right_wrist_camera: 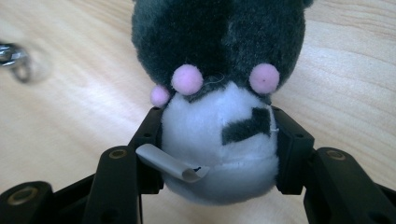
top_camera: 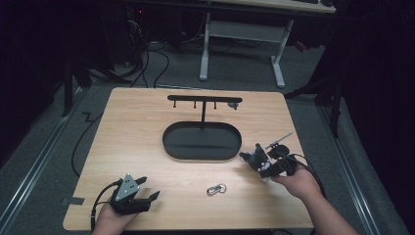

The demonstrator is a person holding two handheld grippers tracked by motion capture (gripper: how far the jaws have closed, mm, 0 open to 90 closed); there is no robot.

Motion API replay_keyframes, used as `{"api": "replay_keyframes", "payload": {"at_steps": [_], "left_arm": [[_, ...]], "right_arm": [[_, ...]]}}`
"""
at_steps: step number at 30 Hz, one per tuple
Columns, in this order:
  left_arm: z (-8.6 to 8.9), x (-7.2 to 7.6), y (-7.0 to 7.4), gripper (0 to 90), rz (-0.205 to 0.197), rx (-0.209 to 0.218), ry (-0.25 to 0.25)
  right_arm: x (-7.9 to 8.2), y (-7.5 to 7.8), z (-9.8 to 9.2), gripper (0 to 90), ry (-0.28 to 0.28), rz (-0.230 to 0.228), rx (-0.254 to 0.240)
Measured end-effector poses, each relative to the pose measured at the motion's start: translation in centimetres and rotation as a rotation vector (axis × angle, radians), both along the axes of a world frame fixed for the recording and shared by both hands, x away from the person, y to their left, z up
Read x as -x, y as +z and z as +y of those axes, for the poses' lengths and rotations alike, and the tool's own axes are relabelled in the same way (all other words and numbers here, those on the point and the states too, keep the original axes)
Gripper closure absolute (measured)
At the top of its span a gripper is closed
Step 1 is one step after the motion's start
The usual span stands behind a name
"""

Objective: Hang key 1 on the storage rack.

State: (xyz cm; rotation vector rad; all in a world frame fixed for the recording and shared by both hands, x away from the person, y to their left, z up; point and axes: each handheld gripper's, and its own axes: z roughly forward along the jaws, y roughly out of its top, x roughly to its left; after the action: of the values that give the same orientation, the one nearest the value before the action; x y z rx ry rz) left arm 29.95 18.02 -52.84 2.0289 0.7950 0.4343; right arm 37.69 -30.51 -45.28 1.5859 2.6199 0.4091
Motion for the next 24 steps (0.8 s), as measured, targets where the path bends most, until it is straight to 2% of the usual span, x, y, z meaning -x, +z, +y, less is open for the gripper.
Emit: {"api": "replay_keyframes", "payload": {"at_steps": [1,9,17,24], "left_arm": [[0.0,0.0,0.0,30.3,-0.001,0.002,0.001],[0.1,0.0,0.0,30.2,-0.003,0.004,0.001],[0.2,0.0,0.1,30.1,-0.002,0.01,0.004],[0.2,0.0,0.1,30.1,-0.002,0.011,0.001]], "right_arm": [[0.4,0.7,0.2,48.0,0.005,-0.007,-0.005],[1.5,2.3,1.1,47.9,0.016,-0.008,-0.019],[1.6,3.2,2.0,47.9,0.029,-0.006,-0.034],[1.4,4.6,2.6,47.9,0.036,-0.02,-0.042]]}}
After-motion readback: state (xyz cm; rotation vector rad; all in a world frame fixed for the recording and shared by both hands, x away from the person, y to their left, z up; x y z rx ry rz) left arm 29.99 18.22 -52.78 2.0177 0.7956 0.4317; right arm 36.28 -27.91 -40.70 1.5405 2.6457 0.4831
